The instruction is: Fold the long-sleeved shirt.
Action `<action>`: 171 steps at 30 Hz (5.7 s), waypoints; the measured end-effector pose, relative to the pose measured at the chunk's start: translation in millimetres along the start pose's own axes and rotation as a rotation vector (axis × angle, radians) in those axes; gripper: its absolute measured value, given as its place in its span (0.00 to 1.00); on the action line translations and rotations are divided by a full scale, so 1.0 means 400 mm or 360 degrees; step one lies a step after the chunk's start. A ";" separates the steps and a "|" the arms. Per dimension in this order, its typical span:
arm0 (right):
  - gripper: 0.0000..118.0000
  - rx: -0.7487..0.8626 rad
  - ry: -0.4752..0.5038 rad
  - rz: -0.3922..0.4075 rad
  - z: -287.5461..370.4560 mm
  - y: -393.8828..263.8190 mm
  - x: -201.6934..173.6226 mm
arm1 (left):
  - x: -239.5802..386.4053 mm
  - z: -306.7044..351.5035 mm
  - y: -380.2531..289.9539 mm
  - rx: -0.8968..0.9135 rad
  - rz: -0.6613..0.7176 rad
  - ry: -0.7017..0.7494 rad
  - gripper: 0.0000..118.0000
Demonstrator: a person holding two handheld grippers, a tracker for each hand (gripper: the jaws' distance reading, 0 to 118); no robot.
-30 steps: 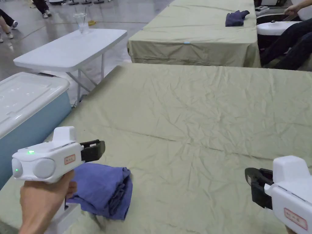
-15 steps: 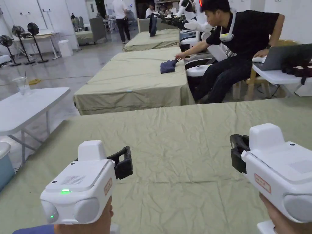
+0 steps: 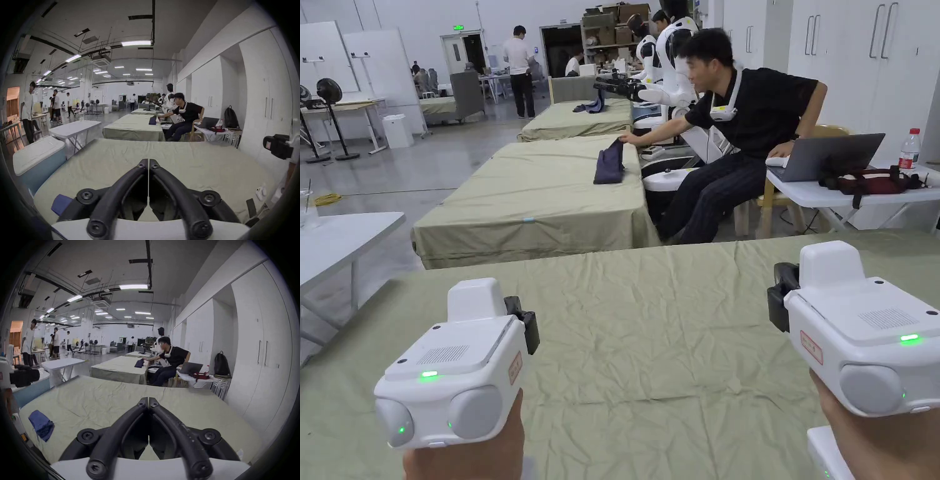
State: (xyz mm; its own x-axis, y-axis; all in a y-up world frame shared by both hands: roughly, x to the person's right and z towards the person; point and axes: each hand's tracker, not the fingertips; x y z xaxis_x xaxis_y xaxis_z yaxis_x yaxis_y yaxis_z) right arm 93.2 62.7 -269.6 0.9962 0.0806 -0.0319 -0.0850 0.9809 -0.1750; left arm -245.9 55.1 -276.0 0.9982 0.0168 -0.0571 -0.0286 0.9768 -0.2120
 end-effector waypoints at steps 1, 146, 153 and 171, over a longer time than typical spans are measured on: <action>0.01 -0.0003 0.0043 -0.0057 -0.001 0.001 0.003 | -0.007 0.002 0.002 -0.0017 -0.0004 -0.0016 0.00; 1.00 -0.0055 0.0046 -0.0153 -0.006 0.011 0.025 | -0.062 0.027 0.014 -0.0138 0.0032 0.0044 1.00; 1.00 -0.0067 0.0049 -0.0155 -0.006 0.007 0.024 | -0.057 0.028 0.011 -0.0153 0.0015 0.0015 1.00; 1.00 -0.0088 0.0060 -0.0123 -0.010 0.008 0.007 | -0.048 0.031 0.005 -0.0158 0.0045 0.0164 0.99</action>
State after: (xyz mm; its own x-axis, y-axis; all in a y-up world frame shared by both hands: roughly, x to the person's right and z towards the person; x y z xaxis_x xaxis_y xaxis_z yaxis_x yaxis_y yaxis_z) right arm 95.4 65.4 -274.3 0.9986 -0.0024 -0.0530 -0.0100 0.9726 -0.2323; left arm -264.7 59.6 -263.1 0.9864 0.0172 -0.1632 -0.0669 0.9503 -0.3042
